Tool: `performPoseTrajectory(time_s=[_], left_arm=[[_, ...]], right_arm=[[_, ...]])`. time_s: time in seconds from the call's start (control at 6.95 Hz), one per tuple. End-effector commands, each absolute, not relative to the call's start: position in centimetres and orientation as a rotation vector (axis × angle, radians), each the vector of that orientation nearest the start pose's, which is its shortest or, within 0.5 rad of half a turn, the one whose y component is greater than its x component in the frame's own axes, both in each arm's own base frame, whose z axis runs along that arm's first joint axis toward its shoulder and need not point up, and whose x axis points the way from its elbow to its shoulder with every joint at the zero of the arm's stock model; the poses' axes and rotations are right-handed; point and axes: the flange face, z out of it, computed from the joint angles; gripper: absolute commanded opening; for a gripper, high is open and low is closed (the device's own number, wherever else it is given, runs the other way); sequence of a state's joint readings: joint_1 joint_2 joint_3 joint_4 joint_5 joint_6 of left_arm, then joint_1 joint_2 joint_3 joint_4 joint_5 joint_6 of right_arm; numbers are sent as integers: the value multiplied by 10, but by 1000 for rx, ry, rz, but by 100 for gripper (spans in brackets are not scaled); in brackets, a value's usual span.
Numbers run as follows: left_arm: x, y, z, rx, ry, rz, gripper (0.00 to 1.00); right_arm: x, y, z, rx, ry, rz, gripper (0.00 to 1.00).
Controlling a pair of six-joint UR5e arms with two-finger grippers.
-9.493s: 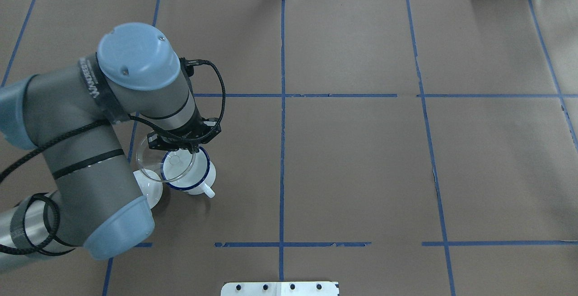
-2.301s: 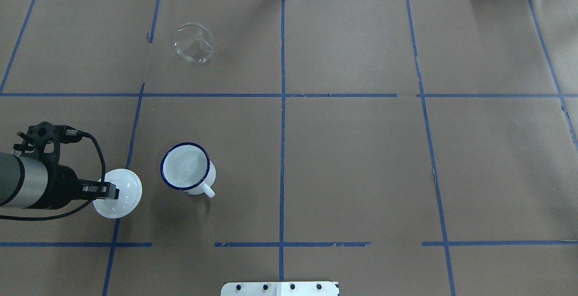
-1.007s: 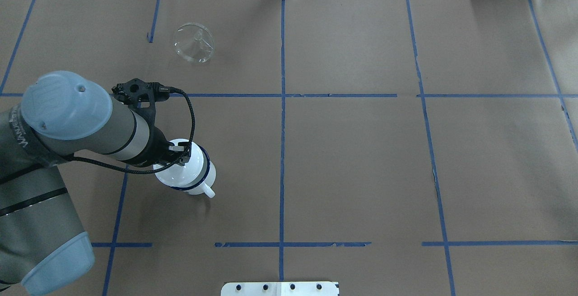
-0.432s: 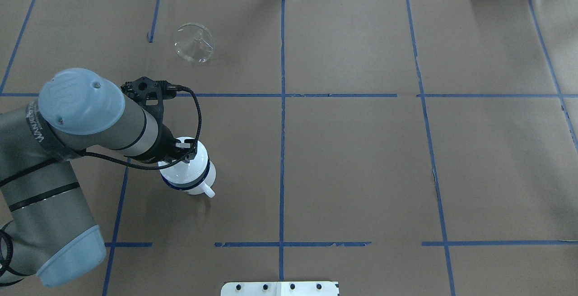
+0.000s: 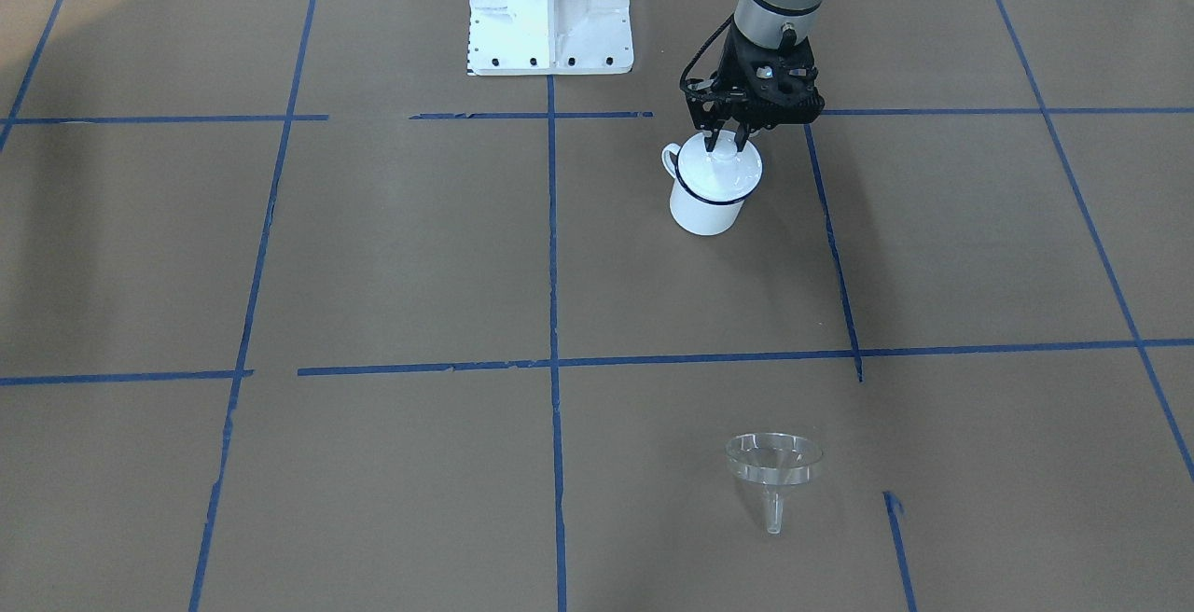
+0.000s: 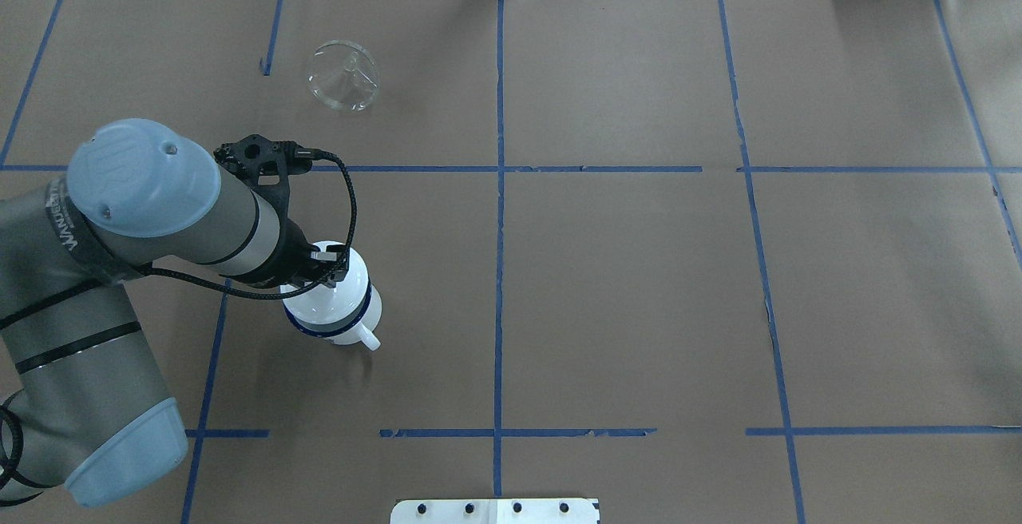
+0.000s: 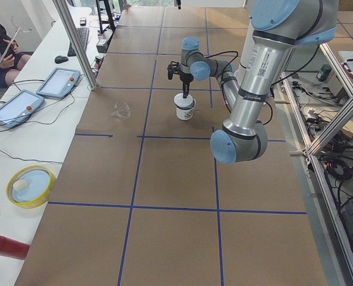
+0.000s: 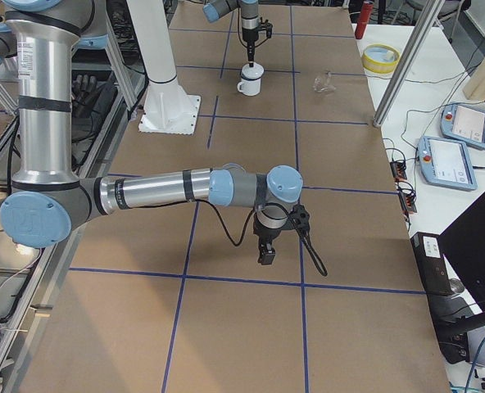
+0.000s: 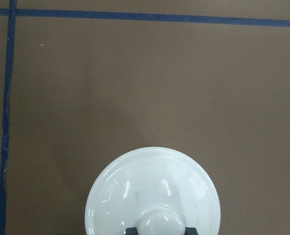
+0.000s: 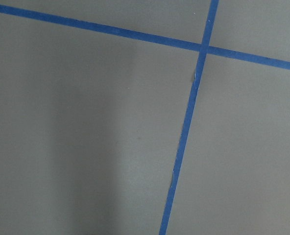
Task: Remove funnel from cup
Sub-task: 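Lower the white lid onto the mug opening and hold it there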
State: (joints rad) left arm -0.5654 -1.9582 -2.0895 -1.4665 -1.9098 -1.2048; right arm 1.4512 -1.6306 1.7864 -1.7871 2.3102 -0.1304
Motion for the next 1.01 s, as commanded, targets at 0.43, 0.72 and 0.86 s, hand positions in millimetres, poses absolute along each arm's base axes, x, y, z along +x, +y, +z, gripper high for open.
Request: performPoseTrajectory(time_s=[0.43,0.72,0.86], left_arm=[[402,-372,246,64,847,-54,0],[405,-372,248,58,842,-55,0],[406,-370,248,57,843,-51,0]], right_arm=[[11,-462,606,-55,-741,-216,100],[11,-462,605,-53,-741,-216,100],[11,-462,605,-53,-741,-216,100]])
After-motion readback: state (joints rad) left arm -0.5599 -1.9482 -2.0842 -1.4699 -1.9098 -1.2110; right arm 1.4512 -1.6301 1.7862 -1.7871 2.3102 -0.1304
